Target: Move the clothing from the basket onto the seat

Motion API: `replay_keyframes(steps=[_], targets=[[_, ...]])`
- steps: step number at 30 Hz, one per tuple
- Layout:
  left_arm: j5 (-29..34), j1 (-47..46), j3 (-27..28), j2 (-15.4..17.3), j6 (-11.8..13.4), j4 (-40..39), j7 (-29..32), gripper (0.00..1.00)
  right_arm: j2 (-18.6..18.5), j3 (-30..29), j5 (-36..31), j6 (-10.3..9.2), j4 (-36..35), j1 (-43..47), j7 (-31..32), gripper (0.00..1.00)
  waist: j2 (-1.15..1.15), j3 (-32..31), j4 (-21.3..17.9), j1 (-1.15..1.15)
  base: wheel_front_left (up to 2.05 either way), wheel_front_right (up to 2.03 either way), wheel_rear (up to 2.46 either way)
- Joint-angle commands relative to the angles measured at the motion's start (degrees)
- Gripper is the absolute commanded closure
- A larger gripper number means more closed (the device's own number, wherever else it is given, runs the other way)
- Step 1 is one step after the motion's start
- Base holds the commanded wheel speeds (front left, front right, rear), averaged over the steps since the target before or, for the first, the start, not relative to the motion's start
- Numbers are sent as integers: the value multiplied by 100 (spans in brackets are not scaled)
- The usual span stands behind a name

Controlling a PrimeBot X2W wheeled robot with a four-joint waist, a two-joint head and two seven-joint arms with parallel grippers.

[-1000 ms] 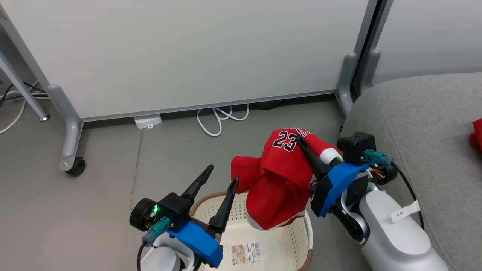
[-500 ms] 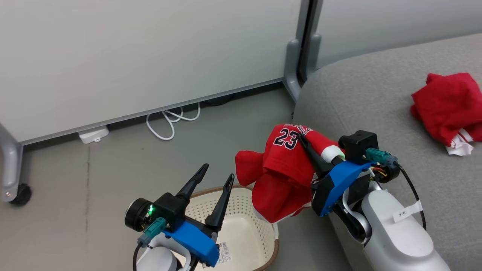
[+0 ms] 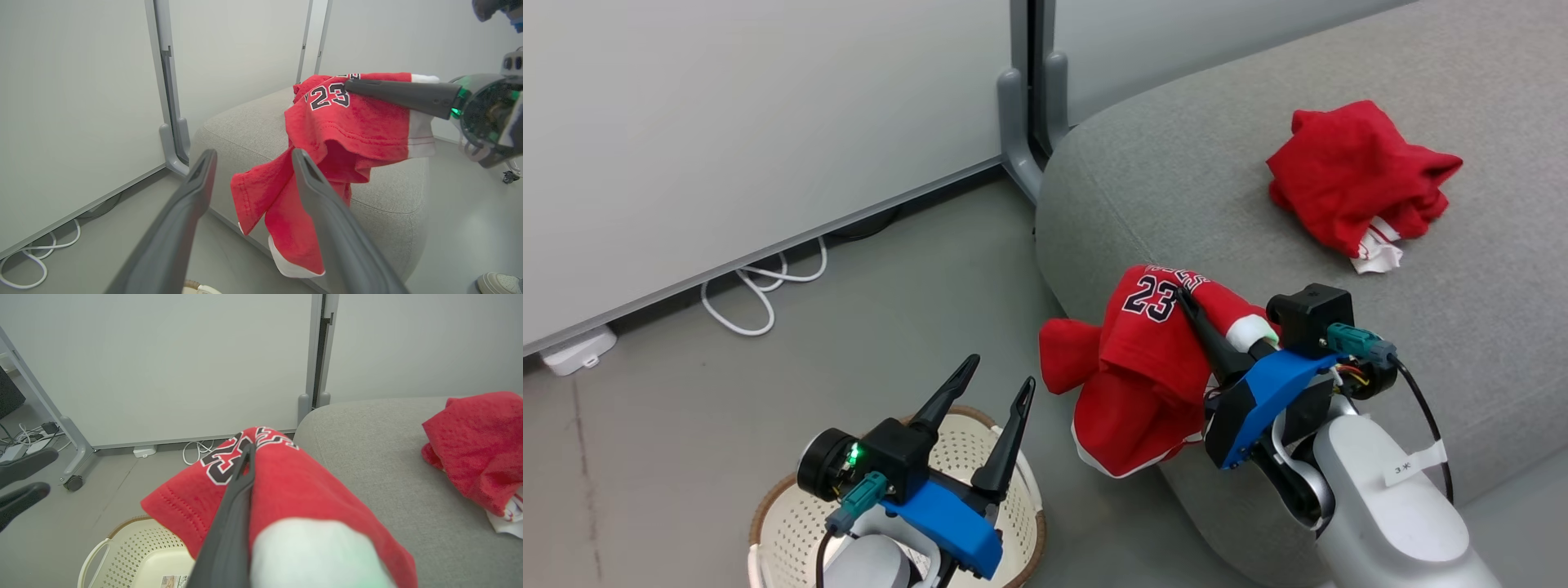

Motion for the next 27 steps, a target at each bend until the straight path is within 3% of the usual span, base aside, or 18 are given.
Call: replay_keyframes(steps=[1, 11, 27], targets=[[49, -33, 25, 42, -6, -28, -16, 0, 17, -20, -31, 3, -42, 58, -13, 100, 0, 60, -215, 0, 0, 0, 0], [70, -53, 63, 50, -6, -12, -16, 0, 68, -87, -60, 3, -116, 151, -8, 100, 0, 124, -593, 0, 0, 0, 0], [78, -121, 103, 127, -7, -60, -16, 0, 146, -277, 22, 3, -159, -23, 9, 100, 0, 279, -604, 0, 0, 0, 0]])
